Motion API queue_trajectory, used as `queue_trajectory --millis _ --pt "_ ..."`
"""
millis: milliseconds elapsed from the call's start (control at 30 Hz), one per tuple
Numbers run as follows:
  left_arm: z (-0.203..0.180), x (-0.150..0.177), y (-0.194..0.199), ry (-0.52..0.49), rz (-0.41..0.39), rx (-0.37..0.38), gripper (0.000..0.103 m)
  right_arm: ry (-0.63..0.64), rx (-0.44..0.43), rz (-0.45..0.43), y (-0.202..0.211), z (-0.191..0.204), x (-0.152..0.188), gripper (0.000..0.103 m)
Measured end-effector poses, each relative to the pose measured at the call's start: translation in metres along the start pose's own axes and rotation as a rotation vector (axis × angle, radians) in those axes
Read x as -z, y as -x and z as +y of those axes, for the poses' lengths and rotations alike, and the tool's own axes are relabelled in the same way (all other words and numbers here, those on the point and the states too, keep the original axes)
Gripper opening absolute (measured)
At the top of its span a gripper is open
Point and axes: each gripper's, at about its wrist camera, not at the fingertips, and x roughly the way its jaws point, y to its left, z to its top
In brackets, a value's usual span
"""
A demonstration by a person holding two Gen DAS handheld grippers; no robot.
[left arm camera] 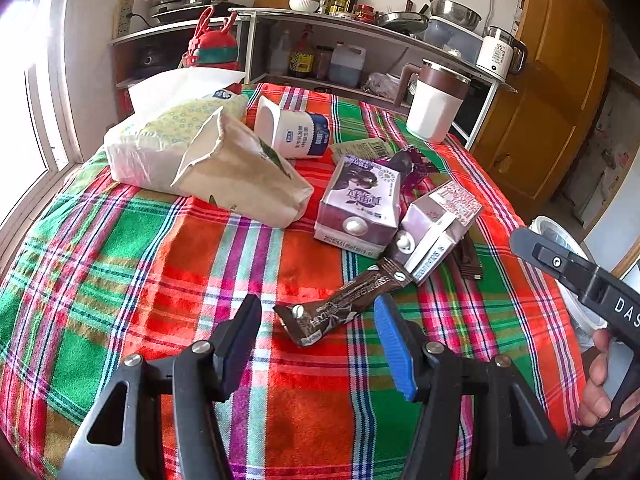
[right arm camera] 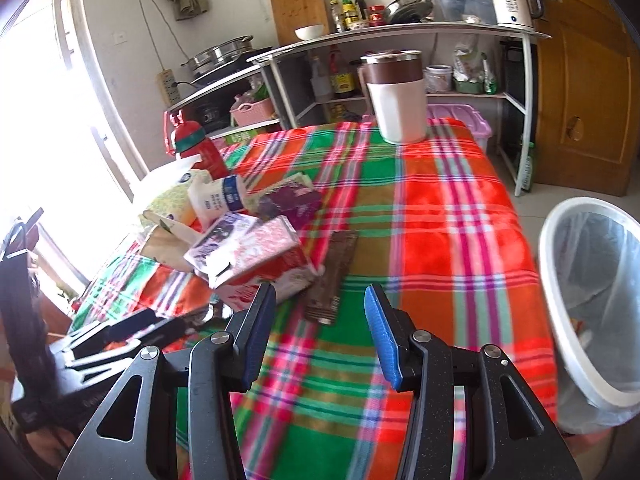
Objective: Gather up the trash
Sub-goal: 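Return both tools over the table toward the cartons and chocolate wrapper, then grasp the pink milk carton with the right gripper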
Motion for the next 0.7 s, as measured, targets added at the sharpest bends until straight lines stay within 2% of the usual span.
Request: queue_trajectory --millis 167,267,533,700 --pt "0.006 0.002 -0.005 -0.001 0.012 0.002 0.061 0.014 -0.022 0.007 -0.017 0.015 -0.01 0.06" --pt "0.006 -0.001 -0.008 -0.012 0.009 -0.001 0.061 -0.008 -0.038 0.024 -0.025 0.019 -0.012 0.06" --pt "0.008 -0.004 -0.009 -0.007 0.008 0.012 0.061 -0.037 -0.001 0.026 -0.042 0.032 -0.026 0.061" --pt "0.01 -0.005 -0.009 -0.004 0.007 0.02 0.062 -0.051 -0.045 0.104 -0.065 0.036 -0.031 0.062"
